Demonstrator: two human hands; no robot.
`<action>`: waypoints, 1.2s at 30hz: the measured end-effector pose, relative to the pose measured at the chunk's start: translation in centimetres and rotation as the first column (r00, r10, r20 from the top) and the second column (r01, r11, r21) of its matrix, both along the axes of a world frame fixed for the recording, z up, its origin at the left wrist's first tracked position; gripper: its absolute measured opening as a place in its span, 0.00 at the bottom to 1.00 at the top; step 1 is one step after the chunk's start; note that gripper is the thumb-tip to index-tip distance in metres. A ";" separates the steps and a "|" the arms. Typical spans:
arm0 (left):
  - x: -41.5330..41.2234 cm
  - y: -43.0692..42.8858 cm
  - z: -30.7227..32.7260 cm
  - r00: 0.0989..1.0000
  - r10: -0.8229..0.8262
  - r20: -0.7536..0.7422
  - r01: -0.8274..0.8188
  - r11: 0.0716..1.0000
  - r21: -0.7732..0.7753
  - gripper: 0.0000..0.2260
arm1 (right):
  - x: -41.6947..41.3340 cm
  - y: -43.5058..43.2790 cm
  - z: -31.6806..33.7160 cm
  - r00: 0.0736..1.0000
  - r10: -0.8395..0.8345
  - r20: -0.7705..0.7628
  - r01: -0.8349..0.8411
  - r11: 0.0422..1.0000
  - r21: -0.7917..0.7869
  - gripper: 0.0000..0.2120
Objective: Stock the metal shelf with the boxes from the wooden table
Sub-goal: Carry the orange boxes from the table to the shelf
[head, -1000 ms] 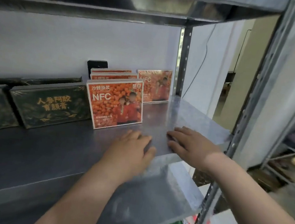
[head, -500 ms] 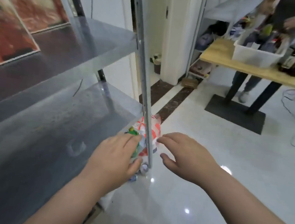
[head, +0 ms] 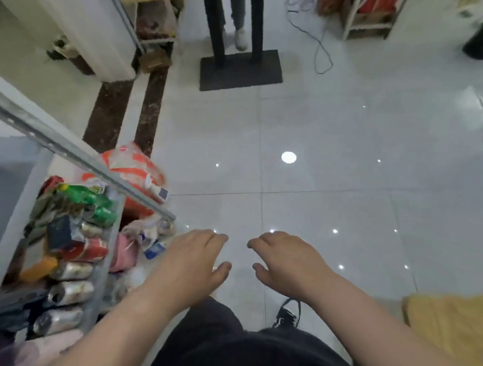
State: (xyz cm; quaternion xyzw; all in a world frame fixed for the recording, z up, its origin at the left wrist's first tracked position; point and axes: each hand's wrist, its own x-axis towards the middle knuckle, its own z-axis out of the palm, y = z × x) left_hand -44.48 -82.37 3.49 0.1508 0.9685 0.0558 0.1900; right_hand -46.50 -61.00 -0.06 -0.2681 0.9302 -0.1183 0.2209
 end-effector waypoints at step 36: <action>21.7 39.9 -2.9 0.377 -0.925 -0.049 0.915 0.364 0.174 0.23 | 49.7 24.3 -0.5 -0.124 -0.992 -0.023 0.992 -0.125 0.029 0.20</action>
